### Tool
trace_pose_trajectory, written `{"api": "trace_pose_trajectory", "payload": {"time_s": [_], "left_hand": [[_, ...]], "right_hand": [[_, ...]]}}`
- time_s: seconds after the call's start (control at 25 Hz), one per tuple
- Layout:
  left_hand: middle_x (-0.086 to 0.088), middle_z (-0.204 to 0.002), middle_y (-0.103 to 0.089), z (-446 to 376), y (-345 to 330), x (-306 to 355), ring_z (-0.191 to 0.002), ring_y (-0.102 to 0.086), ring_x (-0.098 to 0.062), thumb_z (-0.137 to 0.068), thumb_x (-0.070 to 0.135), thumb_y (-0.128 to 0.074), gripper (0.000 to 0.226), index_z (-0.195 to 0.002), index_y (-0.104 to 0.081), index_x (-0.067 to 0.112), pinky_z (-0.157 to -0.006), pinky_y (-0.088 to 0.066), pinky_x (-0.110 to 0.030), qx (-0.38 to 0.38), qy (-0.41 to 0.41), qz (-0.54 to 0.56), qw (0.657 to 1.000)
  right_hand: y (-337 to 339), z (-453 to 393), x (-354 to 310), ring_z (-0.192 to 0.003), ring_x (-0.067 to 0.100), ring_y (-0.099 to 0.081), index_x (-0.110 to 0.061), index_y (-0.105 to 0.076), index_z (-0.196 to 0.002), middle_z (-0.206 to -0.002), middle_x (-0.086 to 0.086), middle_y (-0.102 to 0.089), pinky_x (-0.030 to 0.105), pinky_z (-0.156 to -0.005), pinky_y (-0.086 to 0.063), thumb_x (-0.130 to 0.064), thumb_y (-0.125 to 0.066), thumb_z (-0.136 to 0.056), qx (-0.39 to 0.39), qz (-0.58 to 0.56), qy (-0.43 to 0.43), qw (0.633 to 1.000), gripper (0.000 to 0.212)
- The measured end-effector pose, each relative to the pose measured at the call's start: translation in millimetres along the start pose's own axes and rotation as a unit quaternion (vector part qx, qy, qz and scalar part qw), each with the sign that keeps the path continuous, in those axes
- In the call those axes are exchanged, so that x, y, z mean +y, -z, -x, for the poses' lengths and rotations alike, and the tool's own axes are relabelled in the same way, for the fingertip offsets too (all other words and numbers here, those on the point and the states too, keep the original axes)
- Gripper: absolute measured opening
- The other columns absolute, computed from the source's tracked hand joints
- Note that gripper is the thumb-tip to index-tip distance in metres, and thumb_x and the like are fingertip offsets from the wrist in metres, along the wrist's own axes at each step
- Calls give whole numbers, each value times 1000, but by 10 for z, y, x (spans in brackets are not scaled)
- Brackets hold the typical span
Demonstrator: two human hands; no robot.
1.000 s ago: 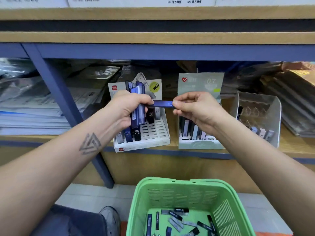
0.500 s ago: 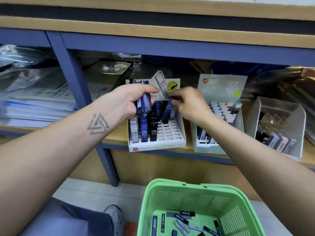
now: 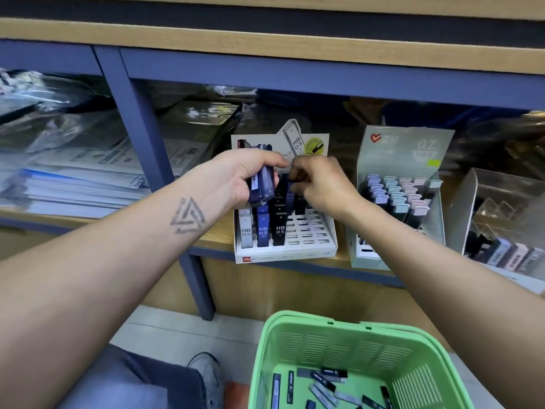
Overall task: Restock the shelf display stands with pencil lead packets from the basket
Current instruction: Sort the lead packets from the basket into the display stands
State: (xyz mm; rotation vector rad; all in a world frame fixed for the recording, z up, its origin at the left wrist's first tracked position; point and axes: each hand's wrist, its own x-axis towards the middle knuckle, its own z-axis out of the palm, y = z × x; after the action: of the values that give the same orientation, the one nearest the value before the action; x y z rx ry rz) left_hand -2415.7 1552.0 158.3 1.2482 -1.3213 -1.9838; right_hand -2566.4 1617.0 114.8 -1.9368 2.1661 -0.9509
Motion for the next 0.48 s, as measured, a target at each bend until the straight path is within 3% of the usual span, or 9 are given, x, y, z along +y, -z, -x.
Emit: {"api": "trace_pose_trajectory", "payload": {"time_s": [0.12,0.36,0.44,0.48], "left_hand": [[-4,-58,-50,-5,-31,-18,-40,-47,-10,-88,7,-70,20,-75,-56,9,-38,-42,-15,-3,-3,-8,1000],[-3,-53,-53,-48,-44,-35,-36,-49,-10,-88,15,-73,22,-74,-58,9,-37,-42,-16,9,-3,16,1000],[-3,-49,-53,-30,-62,-45,-32,-50,-11,-91,17,-71,24,-75,-57,8,-36,-43,-16,6,-5,21,1000],[-4,-46,-53,-13,-80,-50,-31,-50,-12,-93,18,-70,25,-75,-56,8,-35,-42,-17,-2,-6,24,1000]], "right_hand": [[-55,-91,69,-92,23,-65,-18,-74,-93,-97,4,-69,35,-82,-54,-11,-74,-86,28,38,4,999,10],[-166,-133,173,-105,23,-62,-19,-70,-117,-117,0,-62,37,-86,-54,-12,-65,-87,-11,135,3,991,31],[-81,-67,97,-99,13,-60,-19,-69,-122,-112,-3,-65,33,-88,-51,-10,-59,-92,-8,60,-13,998,33],[-8,1,24,-90,12,-60,-19,-69,-118,-103,-3,-69,33,-83,-50,-8,-57,-94,-5,-40,-46,998,29]]}}
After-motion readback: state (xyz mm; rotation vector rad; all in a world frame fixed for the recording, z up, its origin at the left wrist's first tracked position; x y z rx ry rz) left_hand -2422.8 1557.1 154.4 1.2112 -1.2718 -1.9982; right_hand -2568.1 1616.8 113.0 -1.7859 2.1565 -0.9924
